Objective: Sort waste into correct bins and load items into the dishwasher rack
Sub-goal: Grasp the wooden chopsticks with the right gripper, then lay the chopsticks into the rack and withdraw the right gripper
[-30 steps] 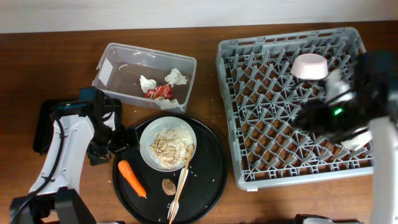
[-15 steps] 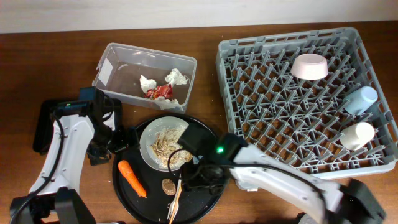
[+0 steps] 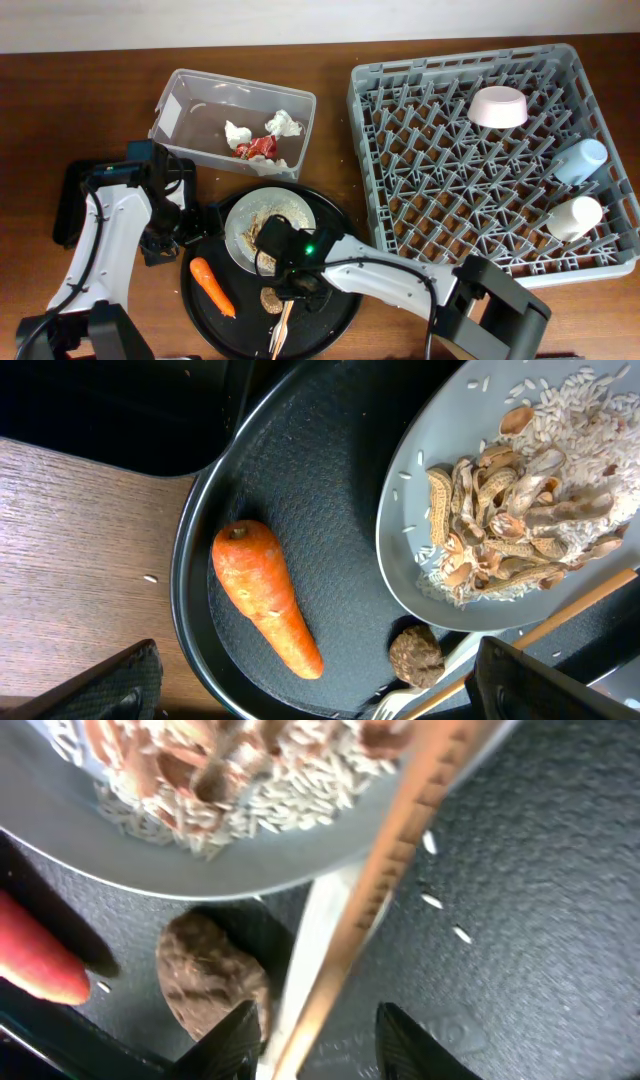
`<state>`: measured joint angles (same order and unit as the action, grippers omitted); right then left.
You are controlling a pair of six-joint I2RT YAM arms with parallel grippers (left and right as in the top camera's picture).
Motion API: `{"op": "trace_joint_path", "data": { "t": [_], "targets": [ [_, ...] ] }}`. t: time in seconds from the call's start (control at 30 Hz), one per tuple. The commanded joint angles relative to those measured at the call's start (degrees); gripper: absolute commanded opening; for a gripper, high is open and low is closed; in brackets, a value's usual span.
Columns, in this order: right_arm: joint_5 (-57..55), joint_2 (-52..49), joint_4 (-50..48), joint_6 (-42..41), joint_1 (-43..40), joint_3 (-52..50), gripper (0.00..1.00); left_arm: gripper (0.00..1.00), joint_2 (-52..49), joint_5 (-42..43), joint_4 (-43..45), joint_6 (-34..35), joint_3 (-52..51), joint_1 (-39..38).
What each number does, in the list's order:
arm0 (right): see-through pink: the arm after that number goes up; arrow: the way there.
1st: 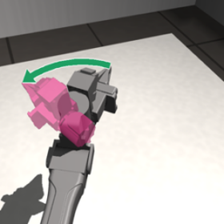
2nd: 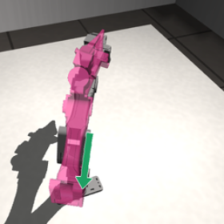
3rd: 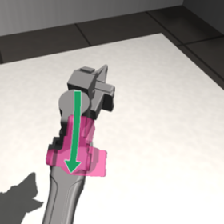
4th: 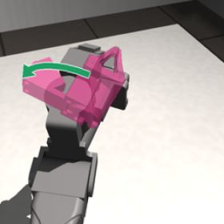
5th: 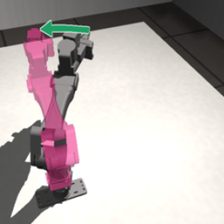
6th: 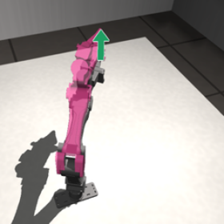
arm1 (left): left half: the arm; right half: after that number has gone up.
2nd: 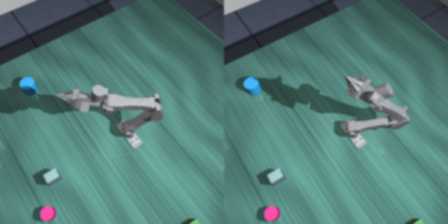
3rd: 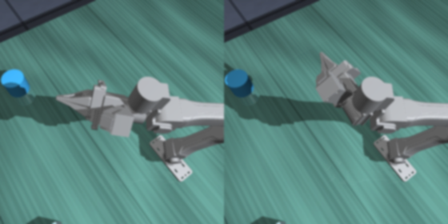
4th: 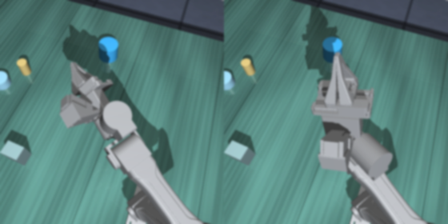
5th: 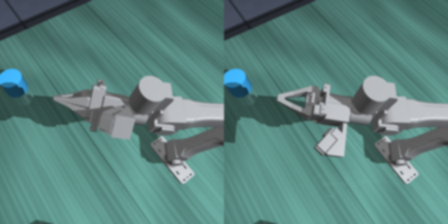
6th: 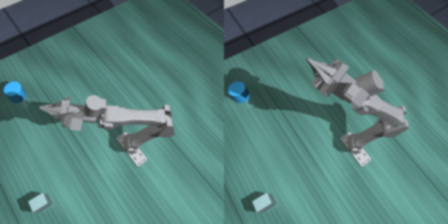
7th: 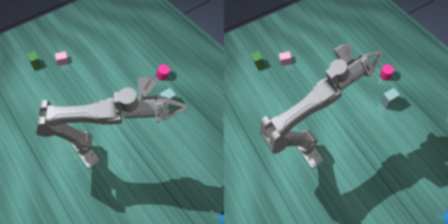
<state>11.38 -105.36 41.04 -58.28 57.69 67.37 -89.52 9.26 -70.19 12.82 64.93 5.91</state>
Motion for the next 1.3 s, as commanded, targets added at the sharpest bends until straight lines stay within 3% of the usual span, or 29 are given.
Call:
{"op": "trace_joint_path", "data": {
  "t": [0.0, 0.07, 0.13, 0.23, 0.43, 0.6, 0.73, 0.87, 1.0, 1.27],
  "targets": [
    [-2.75, -1.84, -1.31, -0.76, 1.29, -0.37, 0.41, 0.99, 0.17, 0.42, 0.02, -0.96, -0.07, -0.02],
    [-3.08, -2.62, -1.46, -1.20, 1.29, -0.37, 0.41, 0.99, 0.20, 0.42, 0.02, -0.94, -0.07, -0.02],
    [-2.97, -3.85, -1.46, -2.27, 1.29, -0.37, 0.33, 0.99, 0.20, 0.42, 0.02, -0.94, -0.07, -0.02],
    [-2.82, -4.28, -1.42, -2.21, 1.29, -0.35, 0.05, 0.99, 0.20, 0.39, -0.04, -0.94, -0.07, -0.02],
    [-5.49, 1.38, 0.07, -0.50, 0.92, -0.28, 0.04, 0.99, 0.20, 0.39, -0.07, -0.96, -0.07, -0.02],
    [-15.28, 12.26, 10.29, 1.11, -2.45, -0.28, 0.04, 0.99, 0.20, 0.39, -0.13, -0.94, -0.07, -0.02],
    [-18.73, 23.17, 18.25, 14.27, -11.17, 0.28, 0.04, 0.99, 0.20, 0.42, -0.11, -0.94, -0.07, -0.02],
    [-15.69, 31.74, 23.02, 43.80, -27.87, 3.34, 0.06, 0.99, 0.20, 0.44, -0.11, -0.92, -0.07, -0.02],
    [-13.62, 28.48, 24.13, 50.99, -36.81, 3.30, 0.05, 0.99, 0.20, 0.46, -0.11, -0.92, -0.07, -0.02],
    [-15.28, 9.38, 18.08, 52.24, -36.79, 3.30, 0.04, 0.99, 0.20, 0.42, -0.52, -0.94, -0.07, -0.02]
  ]
}}
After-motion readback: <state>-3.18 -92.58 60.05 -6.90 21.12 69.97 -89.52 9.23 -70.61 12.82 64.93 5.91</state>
